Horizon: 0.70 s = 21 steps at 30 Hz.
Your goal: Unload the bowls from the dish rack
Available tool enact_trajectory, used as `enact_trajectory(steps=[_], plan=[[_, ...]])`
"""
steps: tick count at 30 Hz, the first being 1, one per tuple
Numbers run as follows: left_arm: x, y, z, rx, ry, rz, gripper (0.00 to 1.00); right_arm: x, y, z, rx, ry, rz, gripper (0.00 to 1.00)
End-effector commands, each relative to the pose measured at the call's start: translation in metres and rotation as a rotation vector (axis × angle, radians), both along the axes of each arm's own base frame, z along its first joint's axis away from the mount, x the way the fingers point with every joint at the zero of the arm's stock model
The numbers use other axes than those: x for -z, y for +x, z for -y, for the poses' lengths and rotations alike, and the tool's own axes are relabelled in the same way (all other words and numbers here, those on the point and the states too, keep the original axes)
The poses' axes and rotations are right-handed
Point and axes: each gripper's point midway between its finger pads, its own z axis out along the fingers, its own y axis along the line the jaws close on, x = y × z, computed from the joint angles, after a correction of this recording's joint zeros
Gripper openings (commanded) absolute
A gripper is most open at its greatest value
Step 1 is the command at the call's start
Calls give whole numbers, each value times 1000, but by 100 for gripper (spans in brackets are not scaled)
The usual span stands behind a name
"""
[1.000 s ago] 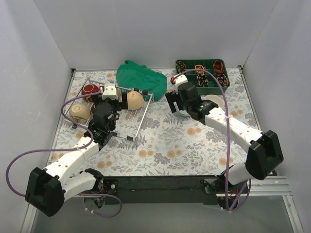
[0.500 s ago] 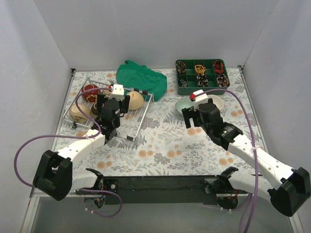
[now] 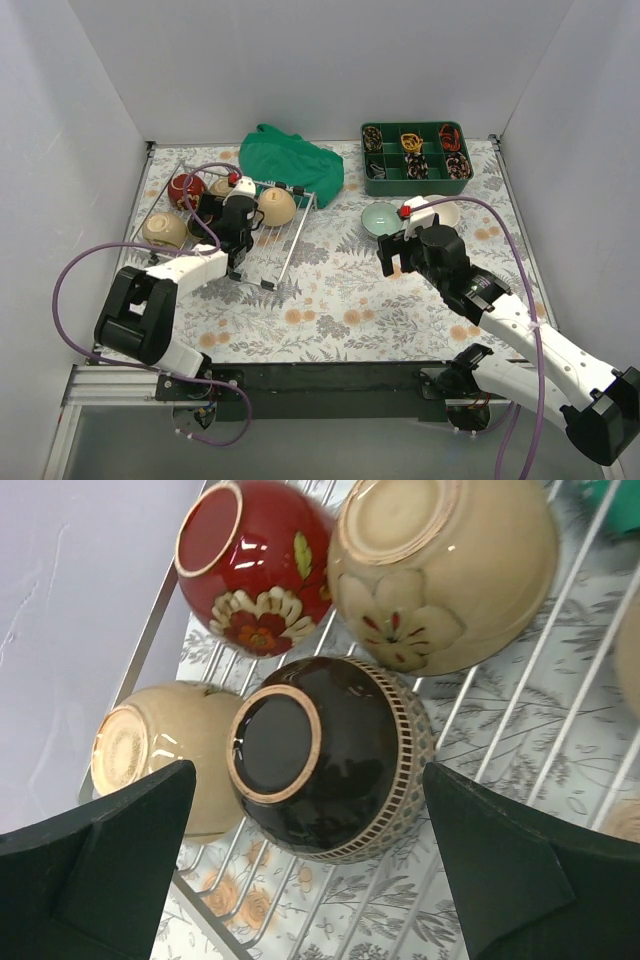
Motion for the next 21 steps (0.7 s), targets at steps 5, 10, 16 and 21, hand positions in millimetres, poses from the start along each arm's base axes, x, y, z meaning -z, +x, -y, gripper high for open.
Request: enact_trajectory(steps=[5,10,16,21], plan=[[-6,12,-26,-99,0,-12,98,-8,1,-9,-26,44,27,98],[6,16,-18,-59,-35,-77,98,-2,2,-11,-34,34,11,98],[18,8,-15,-30,-32,-163,98,1,2,-12,-38,27,2,98],[27,8,-17,-23,16,-216,98,6,2,-14,-48,22,-10,98]])
